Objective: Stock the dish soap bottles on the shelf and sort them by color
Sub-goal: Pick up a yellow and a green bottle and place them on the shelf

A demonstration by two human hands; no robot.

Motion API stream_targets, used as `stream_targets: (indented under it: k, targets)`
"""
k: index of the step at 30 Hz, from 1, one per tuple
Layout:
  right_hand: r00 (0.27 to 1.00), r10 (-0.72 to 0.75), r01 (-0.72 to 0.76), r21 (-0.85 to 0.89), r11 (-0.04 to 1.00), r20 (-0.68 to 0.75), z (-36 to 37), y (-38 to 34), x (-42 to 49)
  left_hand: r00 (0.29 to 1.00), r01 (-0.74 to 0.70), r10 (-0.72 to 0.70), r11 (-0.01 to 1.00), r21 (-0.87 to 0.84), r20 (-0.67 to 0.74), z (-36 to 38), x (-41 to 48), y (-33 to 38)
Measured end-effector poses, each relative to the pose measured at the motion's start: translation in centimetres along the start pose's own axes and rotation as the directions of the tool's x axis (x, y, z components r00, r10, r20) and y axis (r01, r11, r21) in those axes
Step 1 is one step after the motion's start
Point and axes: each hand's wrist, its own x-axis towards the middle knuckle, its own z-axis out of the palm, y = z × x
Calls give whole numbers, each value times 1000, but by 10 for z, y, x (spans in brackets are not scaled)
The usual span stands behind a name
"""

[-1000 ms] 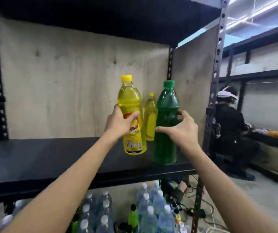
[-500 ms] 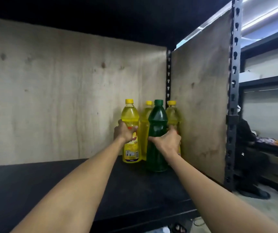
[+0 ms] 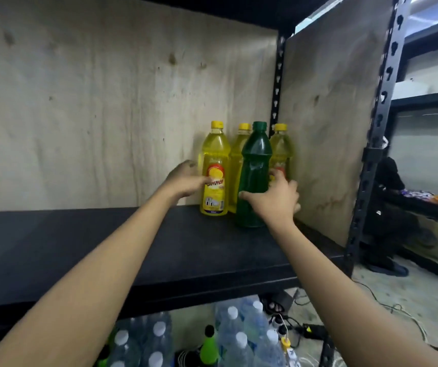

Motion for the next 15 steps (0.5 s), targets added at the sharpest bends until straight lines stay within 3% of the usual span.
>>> stream_targets:
  k: [3,7,9,11,13,15]
  targets:
    - [990,-140,139,94,986,-3,-9,6,-92,975,-129,95,978,-162,-203,-41,-97,-25]
    - [958,-281,265,211,941,52,6,28,-244,869,-147,99,987,-63,-484,-76,-274,-92]
    - [932,-311,273,202,940,185,26,46,-313,793,-31,-20,997,-73,-609,-76,-350,-136]
    - [874,-286,234,176,956,394,53,68,-370,675,134,-232,972,-193,-701,-70,-411,-191]
    - [747,-213,201,91,975,630,86,90,-415,502,328,-500,865,-380,-705,-61,-458,-250]
    - [576,-117,201,-1,980,809,121,108,-447,302,483,-721,680,-551,-624,-52,-498,-309]
